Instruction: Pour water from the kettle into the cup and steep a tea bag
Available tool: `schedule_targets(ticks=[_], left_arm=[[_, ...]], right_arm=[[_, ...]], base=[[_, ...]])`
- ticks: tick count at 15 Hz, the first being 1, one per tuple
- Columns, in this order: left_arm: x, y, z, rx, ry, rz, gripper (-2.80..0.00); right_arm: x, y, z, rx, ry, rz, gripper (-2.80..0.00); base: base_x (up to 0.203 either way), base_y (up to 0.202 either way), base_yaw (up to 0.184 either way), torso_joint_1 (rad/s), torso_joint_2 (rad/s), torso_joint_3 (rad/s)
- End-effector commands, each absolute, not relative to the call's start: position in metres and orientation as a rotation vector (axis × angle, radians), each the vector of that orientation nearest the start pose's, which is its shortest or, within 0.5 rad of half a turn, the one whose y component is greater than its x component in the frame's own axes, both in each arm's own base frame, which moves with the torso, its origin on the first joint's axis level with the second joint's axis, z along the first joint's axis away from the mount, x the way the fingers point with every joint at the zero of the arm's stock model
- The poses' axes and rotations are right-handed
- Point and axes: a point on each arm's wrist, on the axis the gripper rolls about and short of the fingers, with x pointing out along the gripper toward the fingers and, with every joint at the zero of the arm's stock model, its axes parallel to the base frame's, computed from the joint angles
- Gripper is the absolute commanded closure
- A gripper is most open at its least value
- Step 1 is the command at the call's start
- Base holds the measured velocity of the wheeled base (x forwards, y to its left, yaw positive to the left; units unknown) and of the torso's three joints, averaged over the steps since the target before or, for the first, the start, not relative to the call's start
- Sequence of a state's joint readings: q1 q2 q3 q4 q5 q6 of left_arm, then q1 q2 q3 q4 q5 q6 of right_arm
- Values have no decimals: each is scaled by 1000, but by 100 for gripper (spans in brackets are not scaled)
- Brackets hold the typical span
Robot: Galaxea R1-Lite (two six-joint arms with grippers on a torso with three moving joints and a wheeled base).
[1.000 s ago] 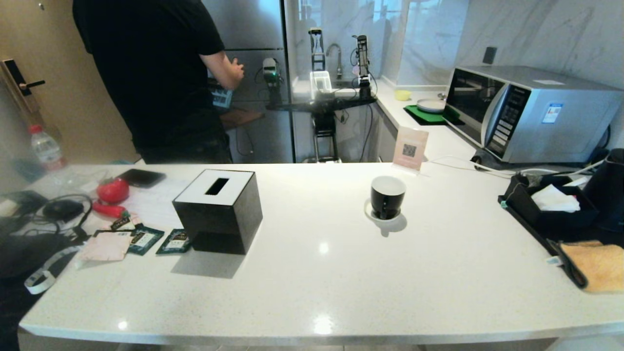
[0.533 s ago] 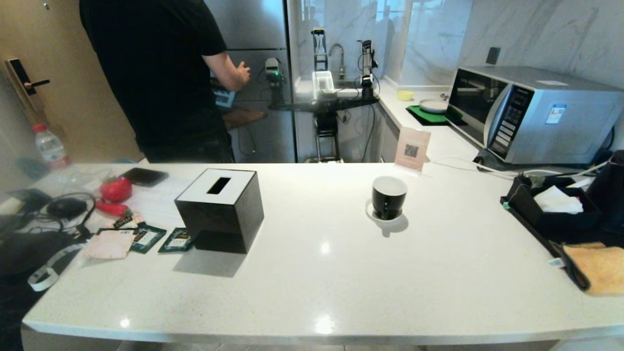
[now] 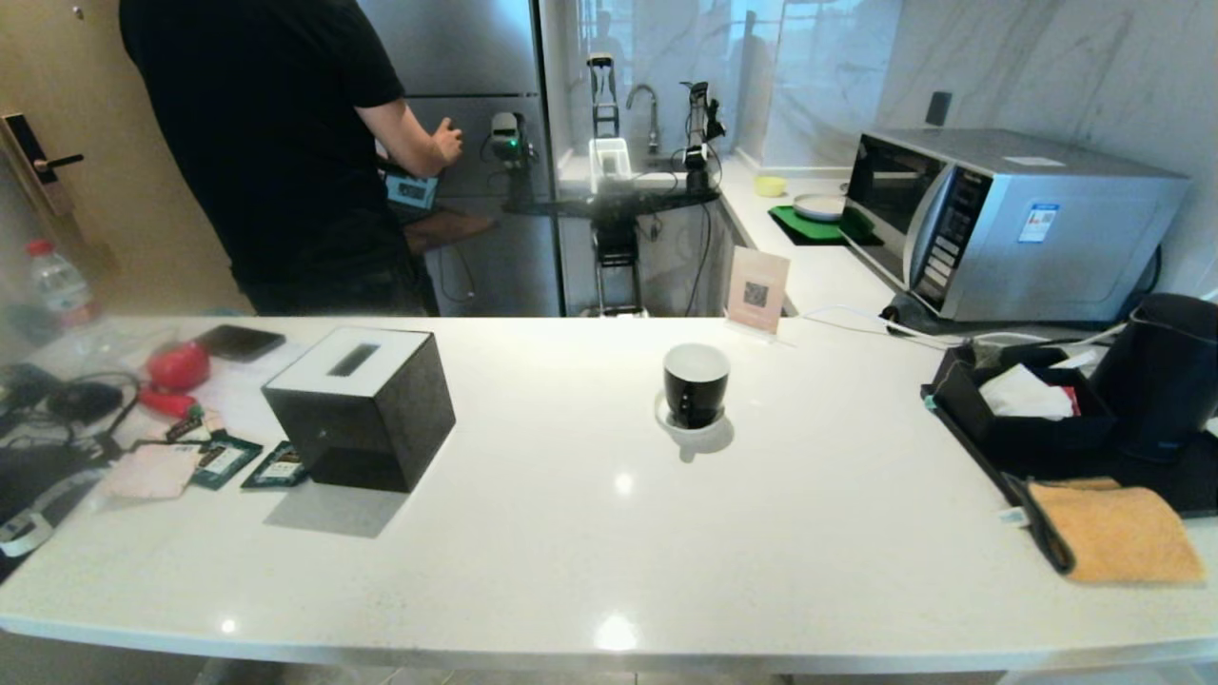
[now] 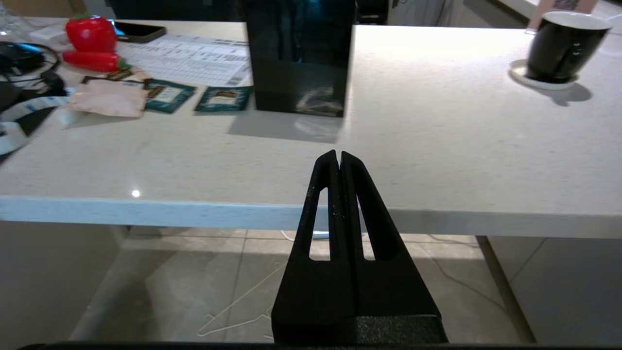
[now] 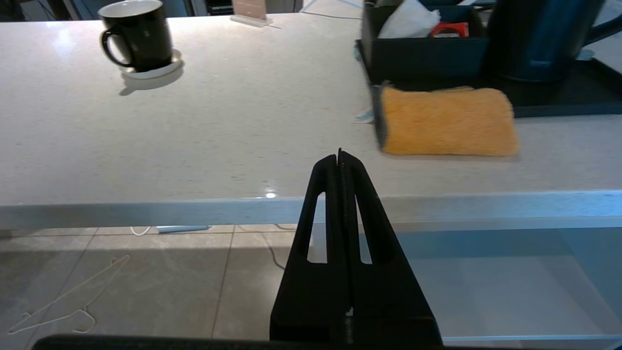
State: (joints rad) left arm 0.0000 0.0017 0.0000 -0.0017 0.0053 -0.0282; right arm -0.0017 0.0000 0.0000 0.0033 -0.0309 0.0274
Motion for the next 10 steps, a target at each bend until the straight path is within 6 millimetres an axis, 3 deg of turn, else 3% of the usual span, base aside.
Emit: schedule_targets(ticks=[1,10], left_arm=[[-23,0,76,-28,1,6,0],[-23,0,76,-26,2,5,0]], right_arm=[[-23,-1,75,28,3,-32,0],[-23,-1,75,28,3,-33,0]], base=[[0,-196,1,2,2,2],[0,-192,1,3,2,2]])
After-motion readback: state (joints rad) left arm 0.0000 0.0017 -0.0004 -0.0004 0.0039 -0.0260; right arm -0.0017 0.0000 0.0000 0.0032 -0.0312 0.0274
